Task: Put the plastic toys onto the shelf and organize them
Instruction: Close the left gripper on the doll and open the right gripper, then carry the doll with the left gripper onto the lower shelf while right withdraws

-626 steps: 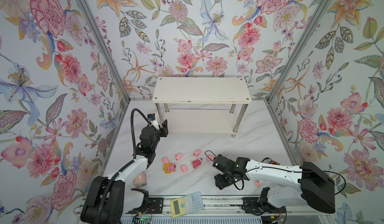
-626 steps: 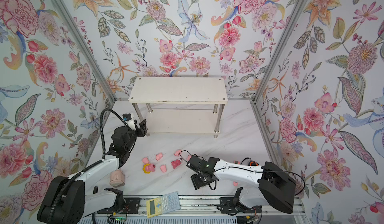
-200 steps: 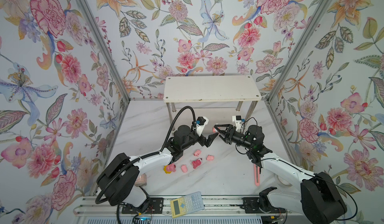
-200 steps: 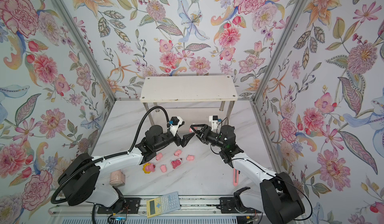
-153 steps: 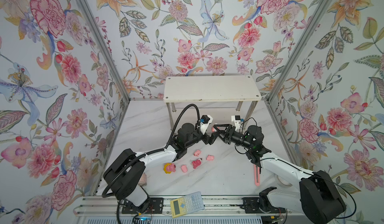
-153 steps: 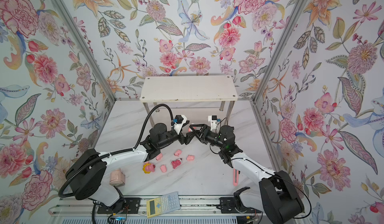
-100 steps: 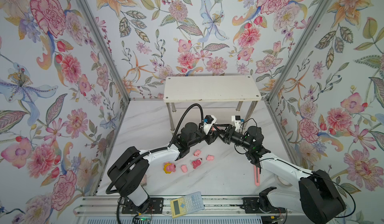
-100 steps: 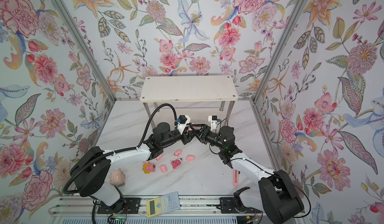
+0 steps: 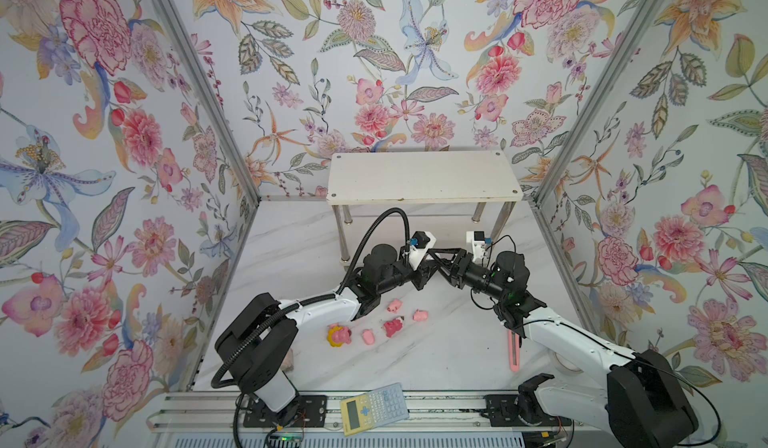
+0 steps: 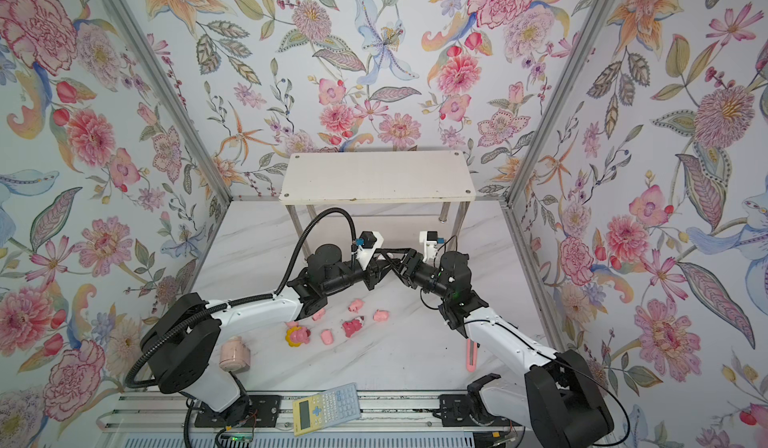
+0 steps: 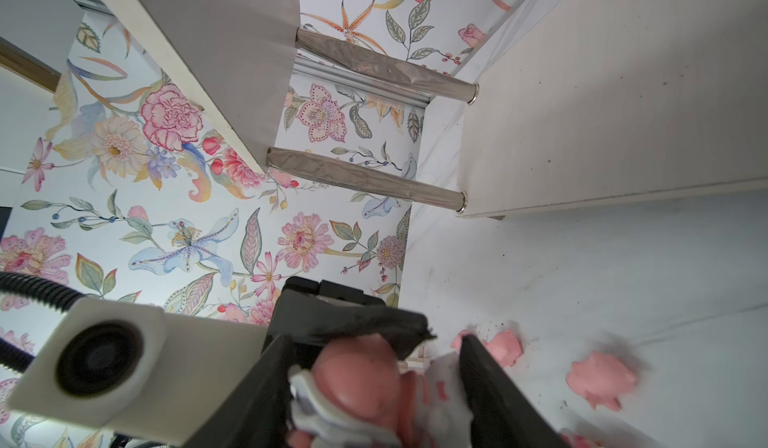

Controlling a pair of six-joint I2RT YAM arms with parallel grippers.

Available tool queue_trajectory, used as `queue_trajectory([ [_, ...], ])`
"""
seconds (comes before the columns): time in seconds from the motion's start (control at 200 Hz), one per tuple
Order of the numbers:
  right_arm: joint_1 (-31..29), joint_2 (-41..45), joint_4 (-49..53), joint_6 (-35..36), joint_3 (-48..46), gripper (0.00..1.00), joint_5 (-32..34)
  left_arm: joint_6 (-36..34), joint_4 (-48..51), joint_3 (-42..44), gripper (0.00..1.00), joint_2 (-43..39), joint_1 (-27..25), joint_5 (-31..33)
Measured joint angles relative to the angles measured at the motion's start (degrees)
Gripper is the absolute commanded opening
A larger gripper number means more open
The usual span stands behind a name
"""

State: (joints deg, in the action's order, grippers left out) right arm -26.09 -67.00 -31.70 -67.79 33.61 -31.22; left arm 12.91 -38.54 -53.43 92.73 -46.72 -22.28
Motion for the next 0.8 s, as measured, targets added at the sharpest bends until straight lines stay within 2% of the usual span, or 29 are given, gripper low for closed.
queue_trajectory([
  [0.14, -0.2, 3.4, 8.1, 7.0, 1.0, 0.80, 1.7, -0.3, 1.5, 0.0, 0.00, -0.2, 0.2, 2.0],
  [0.26, -0.3, 5.3, 15.6, 11.9, 2.0, 0.83, 4.8, -1.0, 3.5, 0.0, 0.00, -0.2, 0.2, 3.6],
  [0.535, 4.0, 11.4, 30.3, 18.9, 1.9, 0.83, 10.7, -1.4, 3.2, 1.0, 0.00, 3.6, 0.2, 6.9],
  [0.801, 7.1, 15.5, 36.7, 22.1, 1.2, 0.82, 12.7, -3.7, -0.2, 1.9, 0.00, 12.9, 0.2, 11.0],
])
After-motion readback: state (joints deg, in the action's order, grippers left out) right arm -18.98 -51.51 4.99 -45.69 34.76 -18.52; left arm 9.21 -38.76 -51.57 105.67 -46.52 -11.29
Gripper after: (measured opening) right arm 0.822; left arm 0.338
